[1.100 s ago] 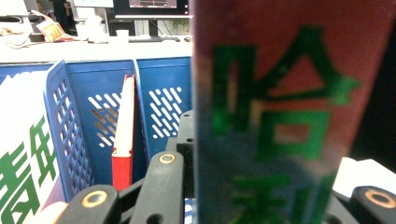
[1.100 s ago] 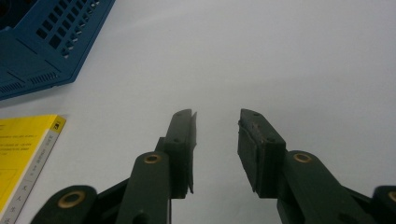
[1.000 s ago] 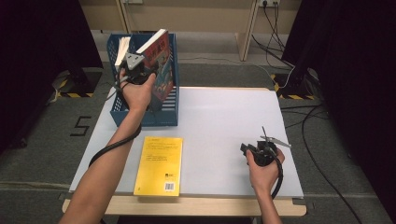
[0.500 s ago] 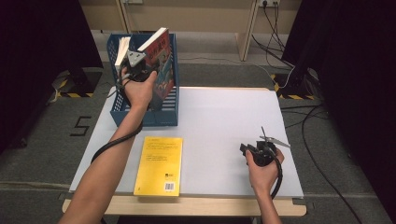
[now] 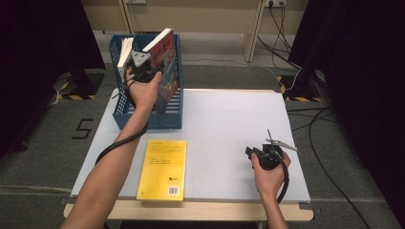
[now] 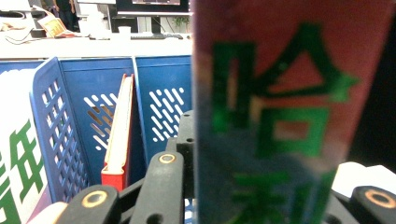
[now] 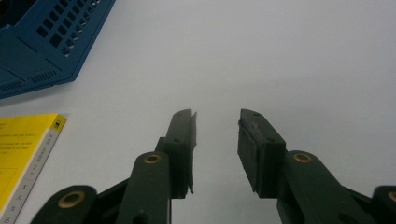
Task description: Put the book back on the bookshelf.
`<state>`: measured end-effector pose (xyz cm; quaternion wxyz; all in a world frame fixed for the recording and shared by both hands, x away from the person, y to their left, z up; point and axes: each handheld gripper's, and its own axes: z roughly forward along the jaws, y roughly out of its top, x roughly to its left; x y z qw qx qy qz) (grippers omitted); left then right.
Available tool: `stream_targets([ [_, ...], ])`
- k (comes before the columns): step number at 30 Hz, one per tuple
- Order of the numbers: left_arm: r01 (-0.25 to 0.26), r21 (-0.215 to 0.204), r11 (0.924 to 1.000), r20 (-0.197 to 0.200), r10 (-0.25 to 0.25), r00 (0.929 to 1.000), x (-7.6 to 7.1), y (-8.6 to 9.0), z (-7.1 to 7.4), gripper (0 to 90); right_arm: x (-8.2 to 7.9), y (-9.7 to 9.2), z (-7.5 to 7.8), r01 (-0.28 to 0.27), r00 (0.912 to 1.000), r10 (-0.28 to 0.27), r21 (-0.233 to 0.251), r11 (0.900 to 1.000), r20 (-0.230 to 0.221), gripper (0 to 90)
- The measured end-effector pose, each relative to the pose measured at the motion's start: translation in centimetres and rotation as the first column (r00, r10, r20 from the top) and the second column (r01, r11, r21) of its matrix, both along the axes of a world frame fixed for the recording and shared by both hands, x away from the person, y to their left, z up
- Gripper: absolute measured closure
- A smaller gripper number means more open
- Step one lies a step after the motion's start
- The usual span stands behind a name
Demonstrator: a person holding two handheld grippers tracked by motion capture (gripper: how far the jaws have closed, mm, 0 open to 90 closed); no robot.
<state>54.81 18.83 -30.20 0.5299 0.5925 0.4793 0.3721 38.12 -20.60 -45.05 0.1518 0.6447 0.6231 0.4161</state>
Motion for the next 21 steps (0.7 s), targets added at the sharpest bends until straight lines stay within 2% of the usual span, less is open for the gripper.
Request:
stream_targets([
  [4,0.000,0.002,1.0000,0.002,0.000,1.0000,0.2,0.0,0.0,74.3,0.0,0.1,0.0,0.003,1.0000,-0.003,0.010,0.9999,-0.005,65.9],
  [21,0.004,0.016,0.9999,0.001,-0.004,1.0000,1.4,-0.3,-0.5,74.3,0.1,-0.1,-0.1,-0.004,1.0000,0.004,-0.008,1.0000,0.005,65.9],
])
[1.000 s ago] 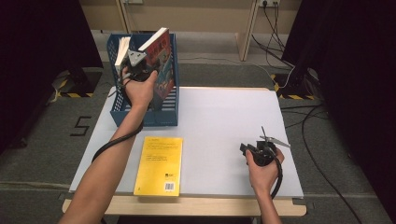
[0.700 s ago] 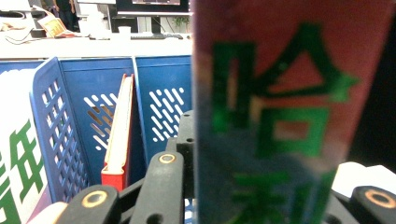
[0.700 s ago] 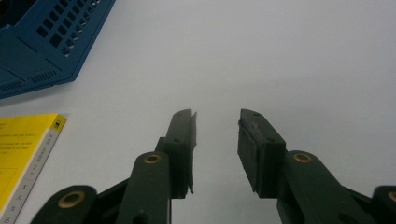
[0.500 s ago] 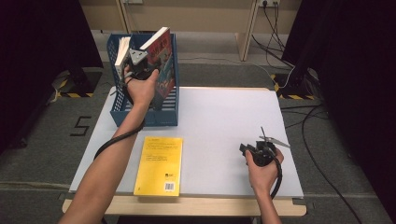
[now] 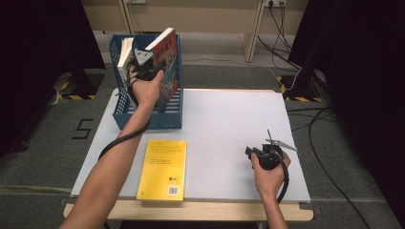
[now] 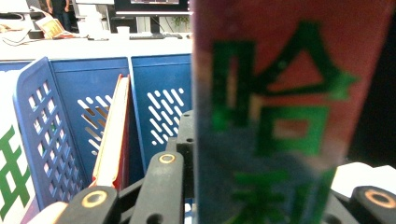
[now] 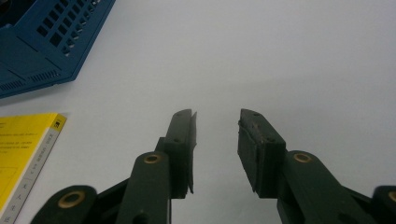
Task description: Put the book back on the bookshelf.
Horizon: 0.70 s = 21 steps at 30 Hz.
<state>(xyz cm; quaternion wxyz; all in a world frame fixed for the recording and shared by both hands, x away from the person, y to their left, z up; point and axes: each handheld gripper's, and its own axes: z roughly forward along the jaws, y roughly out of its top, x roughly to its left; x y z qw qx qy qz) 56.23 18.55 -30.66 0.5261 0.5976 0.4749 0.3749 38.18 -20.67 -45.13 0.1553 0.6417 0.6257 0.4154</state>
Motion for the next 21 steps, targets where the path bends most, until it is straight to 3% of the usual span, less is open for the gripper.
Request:
stream_targets([
  [21,-0.005,0.006,1.0000,-0.001,0.005,1.0000,1.2,-0.6,-0.8,74.3,0.0,0.2,0.0,0.001,0.9999,0.000,0.014,0.9999,-0.012,65.9],
])
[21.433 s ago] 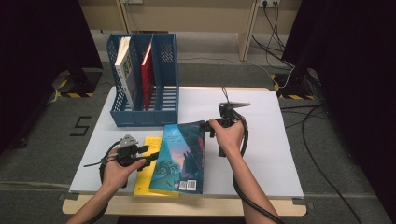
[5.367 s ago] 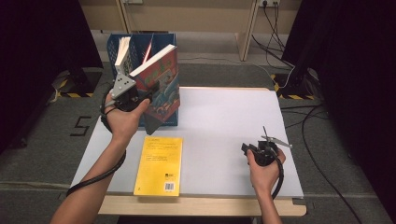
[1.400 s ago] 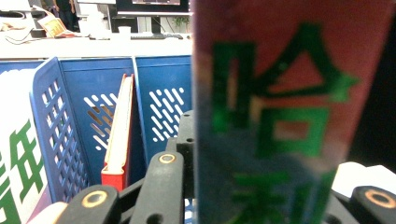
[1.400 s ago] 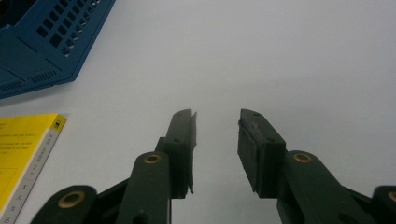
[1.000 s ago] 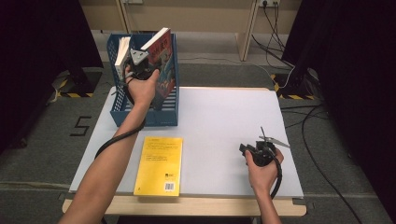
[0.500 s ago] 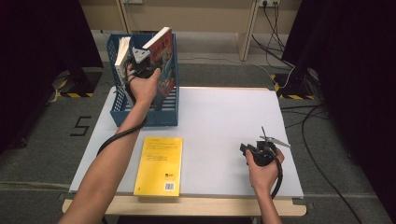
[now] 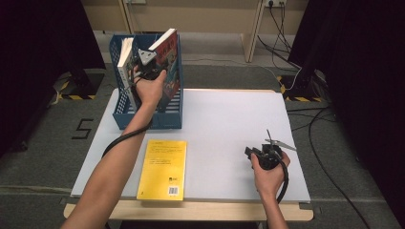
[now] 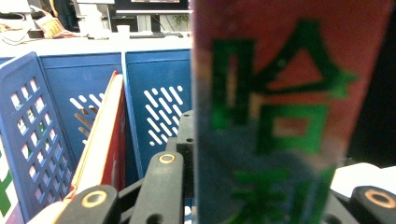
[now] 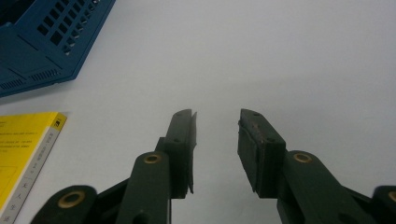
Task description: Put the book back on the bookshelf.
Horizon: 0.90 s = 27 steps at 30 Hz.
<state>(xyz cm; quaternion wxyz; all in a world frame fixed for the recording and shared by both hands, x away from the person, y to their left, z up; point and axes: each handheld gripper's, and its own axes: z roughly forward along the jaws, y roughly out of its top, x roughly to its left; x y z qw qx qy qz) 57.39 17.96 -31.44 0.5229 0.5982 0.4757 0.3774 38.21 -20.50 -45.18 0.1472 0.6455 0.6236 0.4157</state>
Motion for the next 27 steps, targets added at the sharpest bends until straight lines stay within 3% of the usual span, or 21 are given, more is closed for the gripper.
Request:
stream_targets([
  [27,-0.014,0.022,0.9997,-0.007,0.014,0.9999,1.2,-0.3,-1.5,74.3,0.2,0.2,-0.4,-0.013,0.9999,0.013,-0.007,0.9999,-0.002,65.8],
])
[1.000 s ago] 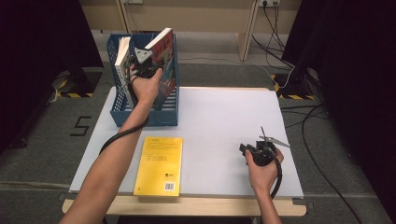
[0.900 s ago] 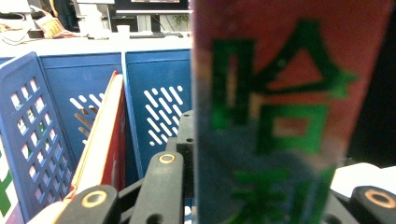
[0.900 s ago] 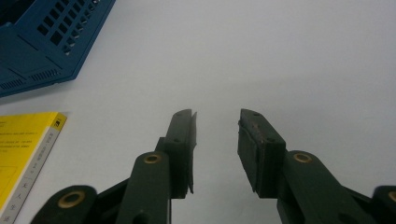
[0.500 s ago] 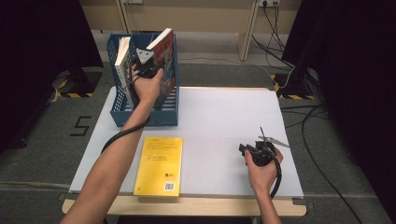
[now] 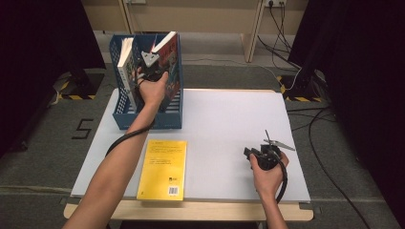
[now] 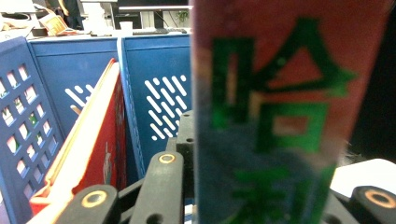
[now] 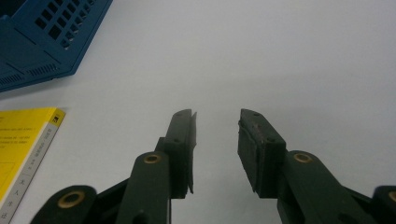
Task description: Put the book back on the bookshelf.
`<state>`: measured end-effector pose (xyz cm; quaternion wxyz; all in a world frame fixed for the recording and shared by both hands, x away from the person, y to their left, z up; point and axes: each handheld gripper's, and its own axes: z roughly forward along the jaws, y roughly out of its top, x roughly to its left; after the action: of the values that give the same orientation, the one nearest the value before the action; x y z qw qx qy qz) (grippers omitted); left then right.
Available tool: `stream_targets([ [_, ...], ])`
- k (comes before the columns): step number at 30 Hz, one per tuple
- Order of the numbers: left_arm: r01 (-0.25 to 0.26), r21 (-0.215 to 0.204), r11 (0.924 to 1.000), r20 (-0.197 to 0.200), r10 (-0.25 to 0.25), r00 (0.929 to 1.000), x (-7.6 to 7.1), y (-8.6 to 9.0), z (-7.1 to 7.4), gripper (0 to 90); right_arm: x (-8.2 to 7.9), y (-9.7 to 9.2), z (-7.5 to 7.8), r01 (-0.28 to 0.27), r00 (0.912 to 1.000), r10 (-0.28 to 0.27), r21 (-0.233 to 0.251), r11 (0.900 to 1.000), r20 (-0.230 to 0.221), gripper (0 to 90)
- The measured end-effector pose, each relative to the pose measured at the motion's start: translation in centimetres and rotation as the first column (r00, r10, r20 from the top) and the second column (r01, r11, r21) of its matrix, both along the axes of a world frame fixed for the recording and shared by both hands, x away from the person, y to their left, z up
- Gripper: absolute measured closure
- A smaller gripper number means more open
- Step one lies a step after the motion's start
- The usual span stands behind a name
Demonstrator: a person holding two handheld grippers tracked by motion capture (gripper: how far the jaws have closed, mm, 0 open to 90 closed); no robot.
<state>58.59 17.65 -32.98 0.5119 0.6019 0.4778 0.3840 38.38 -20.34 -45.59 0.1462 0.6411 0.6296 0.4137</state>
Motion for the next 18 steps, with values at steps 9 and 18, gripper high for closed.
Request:
stream_targets([
  [9,-0.001,0.005,1.0000,-0.009,0.001,1.0000,0.4,-0.2,-1.1,74.3,0.1,0.1,-0.2,-0.008,0.9999,0.008,-0.010,0.9999,-0.010,65.8],
  [18,-0.006,0.016,0.9999,-0.021,0.007,0.9997,0.6,-0.3,-2.2,74.2,0.1,0.0,-0.3,-0.012,0.9999,0.012,-0.006,0.9999,-0.006,65.8],
])
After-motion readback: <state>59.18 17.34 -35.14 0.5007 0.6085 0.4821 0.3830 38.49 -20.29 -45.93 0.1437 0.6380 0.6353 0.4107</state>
